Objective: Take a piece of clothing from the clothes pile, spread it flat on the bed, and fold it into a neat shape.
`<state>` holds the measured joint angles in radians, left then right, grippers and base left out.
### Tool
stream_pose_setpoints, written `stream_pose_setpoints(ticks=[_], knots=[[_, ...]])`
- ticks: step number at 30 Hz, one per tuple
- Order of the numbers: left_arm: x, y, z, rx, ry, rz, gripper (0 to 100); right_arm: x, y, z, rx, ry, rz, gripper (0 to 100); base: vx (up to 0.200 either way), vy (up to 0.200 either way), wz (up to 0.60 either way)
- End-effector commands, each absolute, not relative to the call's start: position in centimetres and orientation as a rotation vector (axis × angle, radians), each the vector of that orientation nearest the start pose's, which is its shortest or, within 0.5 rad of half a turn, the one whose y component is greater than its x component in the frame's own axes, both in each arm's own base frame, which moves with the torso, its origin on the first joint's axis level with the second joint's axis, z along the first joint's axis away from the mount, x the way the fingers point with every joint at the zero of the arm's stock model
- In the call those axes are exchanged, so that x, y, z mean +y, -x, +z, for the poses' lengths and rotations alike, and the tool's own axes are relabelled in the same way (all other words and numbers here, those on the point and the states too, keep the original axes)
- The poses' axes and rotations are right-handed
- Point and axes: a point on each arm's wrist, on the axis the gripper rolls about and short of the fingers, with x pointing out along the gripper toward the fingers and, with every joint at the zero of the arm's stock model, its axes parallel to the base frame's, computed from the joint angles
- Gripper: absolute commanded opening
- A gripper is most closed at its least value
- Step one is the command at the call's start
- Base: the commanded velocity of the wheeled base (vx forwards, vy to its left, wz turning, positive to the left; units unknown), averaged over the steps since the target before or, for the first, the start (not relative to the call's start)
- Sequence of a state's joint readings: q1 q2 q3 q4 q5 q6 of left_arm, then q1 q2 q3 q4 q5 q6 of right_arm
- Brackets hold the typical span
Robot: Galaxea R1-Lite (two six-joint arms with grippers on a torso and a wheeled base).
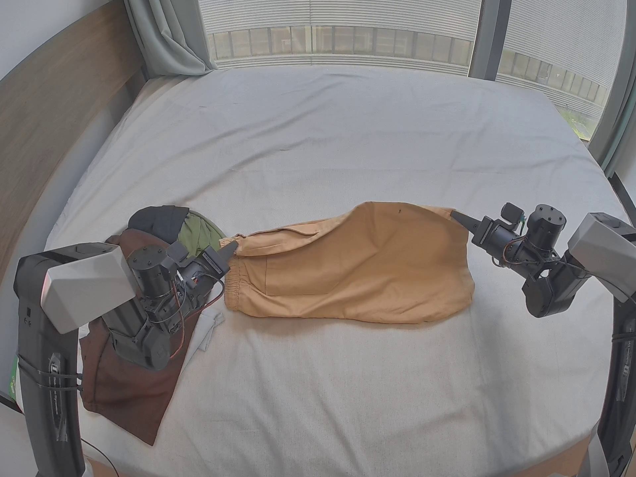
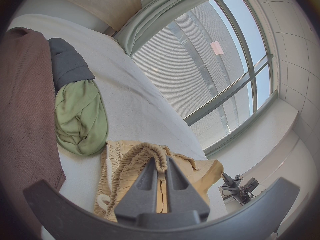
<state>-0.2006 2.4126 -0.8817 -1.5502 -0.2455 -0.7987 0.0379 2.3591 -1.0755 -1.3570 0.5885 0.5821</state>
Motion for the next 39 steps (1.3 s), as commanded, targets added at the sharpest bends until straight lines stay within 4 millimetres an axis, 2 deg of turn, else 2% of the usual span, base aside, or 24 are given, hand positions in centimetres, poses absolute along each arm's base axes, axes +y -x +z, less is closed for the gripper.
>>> stream_pose_setpoints(ticks=[1, 8, 9, 11, 12, 16, 19, 24, 28, 31, 36, 39], knots=[[-8.5, -40.1, 2.4, 0.166, 0.786, -0.422, 0, 2.9, -43.6, 6.3, 0.125, -0.545, 0.626, 0, 0.0, 0.0, 0.0], [-8.1, -40.4, 2.5, 0.155, 0.786, -0.417, 0, 3.4, -43.9, 6.3, 0.12, -0.542, 0.639, 0, 0.0, 0.0, 0.0], [-8.1, -40.4, 2.5, 0.155, 0.786, -0.417, 0, 3.4, -43.9, 6.1, 0.122, -0.543, 0.638, 100, 0.0, 0.0, 0.0], [-8.1, -40.4, 2.4, 0.157, 0.786, -0.416, 0, 3.4, -44.3, 6.0, 0.11, -0.54, 0.64, 100, 0.0, 0.0, 0.0], [-8.1, -40.4, 2.3, 0.159, 0.787, -0.415, 100, 3.4, -44.3, 6.0, 0.11, -0.54, 0.64, 100, 0.0, 0.0, 0.0], [-7.6, -40.6, 2.8, 0.139, 0.791, -0.408, 100, 3.9, -44.6, 5.3, 0.098, -0.541, 0.629, 100, 0.0, 0.0, 0.0], [-7.5, -40.6, 3.3, 0.122, 0.791, -0.404, 100, 4.5, -43.6, 5.4, 0.112, -0.578, 0.642, 100, 0.0, 0.0, 0.0], [-7.3, -40.2, 5.2, 0.08, 0.798, -0.406, 100, 6.1, -41.7, 7.6, 0.092, -0.735, 0.709, 100, 0.0, 0.0, 0.0], [-7.4, -39.9, 6.8, 0.052, 0.823, -0.426, 100, 6.5, -40.5, 9.4, 0.089, -0.754, 0.732, 100, 0.0, 0.0, 0.0], [-7.4, -39.2, 8.3, 0.034, 0.826, -0.451, 100, 6.3, -39.0, 10.2, 0.11, -0.756, 0.736, 100, 0.0, 0.0, 0.0], [-7.0, -37.6, 9.9, 0.051, 0.814, -0.512, 100, 6.3, -35.1, 9.8, 0.231, -0.753, 0.774, 100, 0.0, 0.0, 0.0], [-6.4, -36.4, 10.8, 0.063, 0.801, -0.542, 100, 6.9, -33.6, 10.5, 0.246, -0.745, 0.81, 100, 0.0, 0.0, 0.0]])
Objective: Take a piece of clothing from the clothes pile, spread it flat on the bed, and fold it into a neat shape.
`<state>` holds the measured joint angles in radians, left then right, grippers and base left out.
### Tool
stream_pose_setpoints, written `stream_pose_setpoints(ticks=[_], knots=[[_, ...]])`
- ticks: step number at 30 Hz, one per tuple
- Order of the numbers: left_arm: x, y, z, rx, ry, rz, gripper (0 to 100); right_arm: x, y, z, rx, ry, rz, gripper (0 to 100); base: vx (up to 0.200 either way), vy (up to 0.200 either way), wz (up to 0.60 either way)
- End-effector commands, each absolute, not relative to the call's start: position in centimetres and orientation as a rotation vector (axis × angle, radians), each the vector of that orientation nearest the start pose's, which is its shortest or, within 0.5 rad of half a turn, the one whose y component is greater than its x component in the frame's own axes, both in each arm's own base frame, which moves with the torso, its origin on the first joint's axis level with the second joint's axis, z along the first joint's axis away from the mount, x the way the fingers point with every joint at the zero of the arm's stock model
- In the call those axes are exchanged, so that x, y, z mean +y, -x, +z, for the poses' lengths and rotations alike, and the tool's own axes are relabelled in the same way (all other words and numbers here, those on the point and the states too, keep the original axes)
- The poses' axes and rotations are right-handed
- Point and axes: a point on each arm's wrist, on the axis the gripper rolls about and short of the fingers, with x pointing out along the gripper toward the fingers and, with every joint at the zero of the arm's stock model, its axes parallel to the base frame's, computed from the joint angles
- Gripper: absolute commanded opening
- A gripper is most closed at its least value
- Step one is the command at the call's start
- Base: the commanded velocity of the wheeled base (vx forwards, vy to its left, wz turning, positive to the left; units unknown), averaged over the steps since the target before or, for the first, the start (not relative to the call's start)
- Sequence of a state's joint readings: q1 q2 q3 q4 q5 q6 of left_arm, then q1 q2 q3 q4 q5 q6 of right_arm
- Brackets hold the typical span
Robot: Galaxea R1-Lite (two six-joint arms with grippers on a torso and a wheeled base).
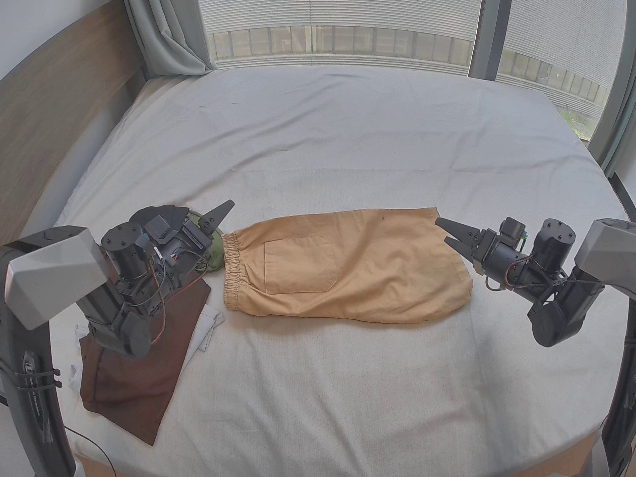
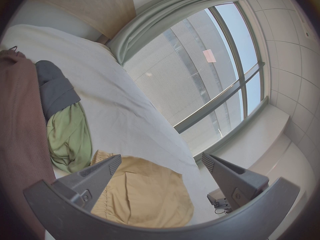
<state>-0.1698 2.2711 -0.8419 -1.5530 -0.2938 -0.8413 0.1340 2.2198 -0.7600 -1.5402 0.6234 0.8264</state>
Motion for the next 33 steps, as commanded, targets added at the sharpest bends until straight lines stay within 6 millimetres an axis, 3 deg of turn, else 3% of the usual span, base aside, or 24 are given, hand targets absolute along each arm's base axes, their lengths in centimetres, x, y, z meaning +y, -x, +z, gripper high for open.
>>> stream_pose_setpoints(ticks=[1, 5, 6, 12, 22, 33], knots=[[-6.1, -35.9, 11.1, 0.068, 0.798, -0.55, 100, 7.0, -33.4, 10.8, 0.242, -0.743, 0.816, 100, 0.0, 0.0, 0.0], [-5.6, -34.0, 12.0, 0.07, 0.693, -0.607, 100, 7.4, -32.3, 11.5, 0.238, -0.73, 0.835, 100, 0.0, 0.0, 0.0], [-4.8, -33.0, 11.9, 0.068, 0.58, -0.63, 100, 7.8, -31.9, 11.5, 0.239, -0.709, 0.848, 100, 0.0, 0.0, 0.0], [-4.4, -30.3, 10.8, 0.077, 0.302, -0.704, 100, 8.1, -31.3, 10.6, 0.228, -0.598, 0.854, 100, 0.0, 0.0, 0.0], [-4.3, -29.6, 10.3, 0.008, 0.031, -0.727, 100, 8.2, -31.4, 9.7, 0.245, -0.578, 0.846, 100, 0.0, 0.0, 0.0], [-4.1, -29.0, 9.7, 0.003, -0.057, -0.729, 100, 8.2, -31.8, 7.3, 0.323, -0.596, 0.821, 100, 0.0, 0.0, 0.0]])
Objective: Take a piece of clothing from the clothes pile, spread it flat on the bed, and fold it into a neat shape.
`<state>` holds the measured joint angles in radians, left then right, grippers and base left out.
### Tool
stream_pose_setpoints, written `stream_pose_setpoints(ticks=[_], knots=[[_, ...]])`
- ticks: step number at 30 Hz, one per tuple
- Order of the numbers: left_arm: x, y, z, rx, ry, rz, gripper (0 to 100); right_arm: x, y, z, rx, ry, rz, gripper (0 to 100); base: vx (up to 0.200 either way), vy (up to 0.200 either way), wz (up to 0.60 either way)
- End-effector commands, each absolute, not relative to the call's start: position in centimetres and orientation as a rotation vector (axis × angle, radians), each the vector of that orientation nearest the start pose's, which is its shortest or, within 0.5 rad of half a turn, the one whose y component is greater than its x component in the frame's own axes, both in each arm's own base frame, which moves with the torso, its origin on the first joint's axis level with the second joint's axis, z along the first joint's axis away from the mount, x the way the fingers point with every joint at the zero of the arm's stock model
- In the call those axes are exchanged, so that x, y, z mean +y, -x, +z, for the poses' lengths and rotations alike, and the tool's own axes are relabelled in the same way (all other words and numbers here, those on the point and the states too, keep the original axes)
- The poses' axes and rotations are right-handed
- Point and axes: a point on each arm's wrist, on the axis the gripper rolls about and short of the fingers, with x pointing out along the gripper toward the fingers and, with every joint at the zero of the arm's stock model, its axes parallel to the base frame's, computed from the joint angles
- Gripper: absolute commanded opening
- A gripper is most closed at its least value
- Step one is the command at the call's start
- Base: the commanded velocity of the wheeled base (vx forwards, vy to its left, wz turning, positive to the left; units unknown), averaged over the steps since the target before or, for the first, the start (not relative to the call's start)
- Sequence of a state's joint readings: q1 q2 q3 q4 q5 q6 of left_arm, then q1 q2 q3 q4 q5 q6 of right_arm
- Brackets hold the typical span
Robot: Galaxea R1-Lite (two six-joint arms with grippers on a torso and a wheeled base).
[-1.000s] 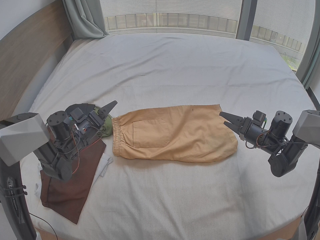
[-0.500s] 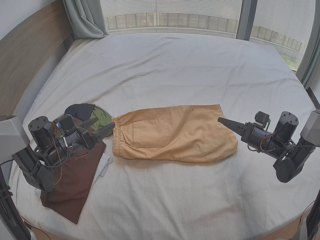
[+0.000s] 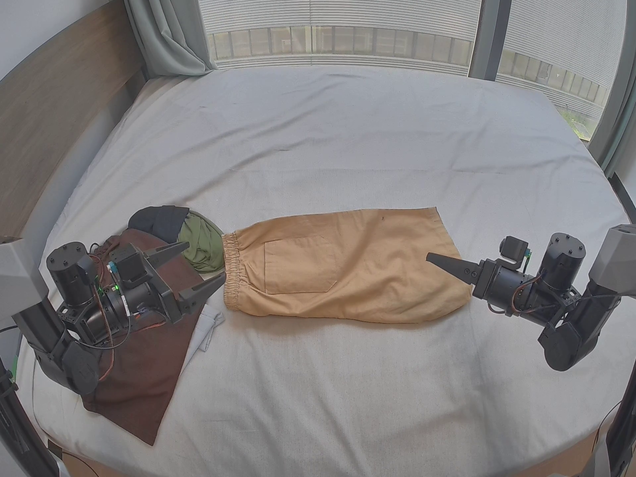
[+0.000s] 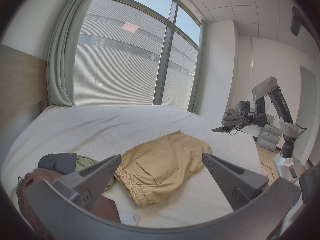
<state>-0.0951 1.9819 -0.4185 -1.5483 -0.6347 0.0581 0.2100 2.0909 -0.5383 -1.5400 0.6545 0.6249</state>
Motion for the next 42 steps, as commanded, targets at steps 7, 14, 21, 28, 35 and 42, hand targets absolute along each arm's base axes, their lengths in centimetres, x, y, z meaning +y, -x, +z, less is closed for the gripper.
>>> stream_pose_setpoints(ticks=[7, 14, 21, 28, 35, 42], knots=[[-4.0, -28.8, 9.7, 0.007, -0.057, -0.729, 100, 8.4, -32.1, 5.6, 0.375, -0.609, 0.806, 100, 0.0, 0.0, 0.0], [-4.0, -28.8, 9.6, 0.01, -0.059, -0.729, 100, 8.6, -32.4, 3.4, 0.435, -0.619, 0.781, 100, 0.0, 0.0, 0.0], [-4.1, -28.7, 9.6, 0.011, -0.057, -0.731, 100, 8.7, -32.8, 1.4, 0.487, -0.629, 0.761, 100, 0.0, 0.0, 0.0], [-4.0, -28.8, 9.6, 0.01, -0.057, -0.731, 100, 8.8, -32.7, 0.2, 0.521, -0.635, 0.754, 100, 0.0, 0.0, 0.0], [-4.0, -28.8, 9.4, 0.017, -0.054, -0.73, 100, 8.9, -32.8, -1.4, 0.565, -0.643, 0.74, 100, 0.0, 0.0, 0.0], [-3.8, -28.9, 9.3, 0.02, -0.053, -0.724, 100, 9.2, -32.7, -2.5, 0.599, -0.646, 0.737, 100, 0.0, 0.0, 0.0]])
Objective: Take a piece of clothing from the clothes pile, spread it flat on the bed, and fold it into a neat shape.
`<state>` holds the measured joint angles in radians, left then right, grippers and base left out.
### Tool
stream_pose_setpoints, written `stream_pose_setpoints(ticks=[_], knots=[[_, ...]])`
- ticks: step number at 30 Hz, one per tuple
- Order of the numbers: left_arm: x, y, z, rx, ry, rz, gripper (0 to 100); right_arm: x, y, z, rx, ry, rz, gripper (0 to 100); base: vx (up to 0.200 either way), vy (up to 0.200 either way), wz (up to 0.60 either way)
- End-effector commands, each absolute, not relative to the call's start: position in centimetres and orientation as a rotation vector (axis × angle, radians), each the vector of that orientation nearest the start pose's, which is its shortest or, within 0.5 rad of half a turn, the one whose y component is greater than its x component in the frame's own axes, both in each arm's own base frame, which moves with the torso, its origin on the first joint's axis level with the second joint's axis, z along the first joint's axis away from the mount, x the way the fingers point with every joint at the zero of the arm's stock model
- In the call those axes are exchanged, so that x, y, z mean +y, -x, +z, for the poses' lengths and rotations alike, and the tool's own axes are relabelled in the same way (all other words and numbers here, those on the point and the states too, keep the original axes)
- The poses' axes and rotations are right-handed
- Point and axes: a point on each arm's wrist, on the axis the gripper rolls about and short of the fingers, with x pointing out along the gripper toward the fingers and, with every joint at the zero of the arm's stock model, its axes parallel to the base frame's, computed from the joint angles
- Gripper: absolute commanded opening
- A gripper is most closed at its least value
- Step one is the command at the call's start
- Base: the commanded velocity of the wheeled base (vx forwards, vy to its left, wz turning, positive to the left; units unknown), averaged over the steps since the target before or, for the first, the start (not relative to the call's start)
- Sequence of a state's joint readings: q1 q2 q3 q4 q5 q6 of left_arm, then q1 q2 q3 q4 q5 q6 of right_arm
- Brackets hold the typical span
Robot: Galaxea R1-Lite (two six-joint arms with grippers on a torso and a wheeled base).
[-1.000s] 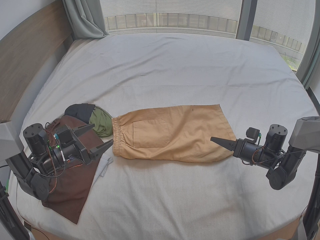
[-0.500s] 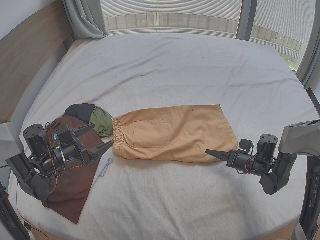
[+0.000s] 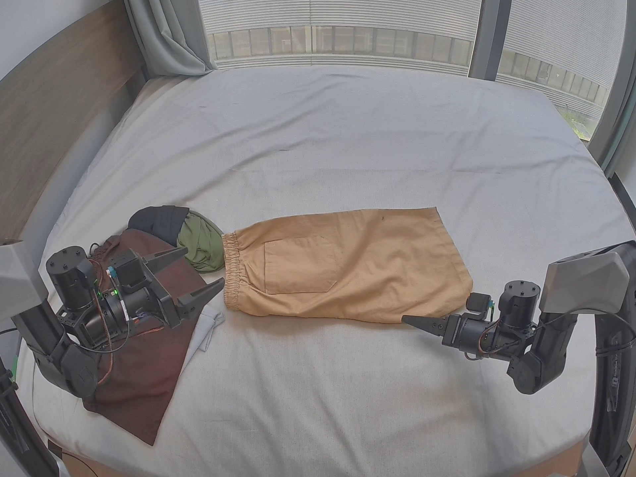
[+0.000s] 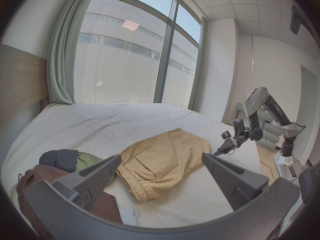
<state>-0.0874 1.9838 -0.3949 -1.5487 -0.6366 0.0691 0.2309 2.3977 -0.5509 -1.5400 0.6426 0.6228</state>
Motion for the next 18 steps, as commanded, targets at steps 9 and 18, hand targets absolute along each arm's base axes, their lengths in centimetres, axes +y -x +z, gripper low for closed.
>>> stream_pose_setpoints(ticks=[9, 18], knots=[[-3.8, -28.9, 9.3, 0.02, -0.053, -0.722, 100, 9.1, -33.3, -3.9, 0.614, -0.653, 0.724, 100, 0.0, 0.0, 0.0], [-3.8, -29.0, 9.2, 0.022, -0.053, -0.722, 100, 9.5, -35.2, -5.2, 0.567, -0.647, 0.671, 100, 0.0, 0.0, 0.0]])
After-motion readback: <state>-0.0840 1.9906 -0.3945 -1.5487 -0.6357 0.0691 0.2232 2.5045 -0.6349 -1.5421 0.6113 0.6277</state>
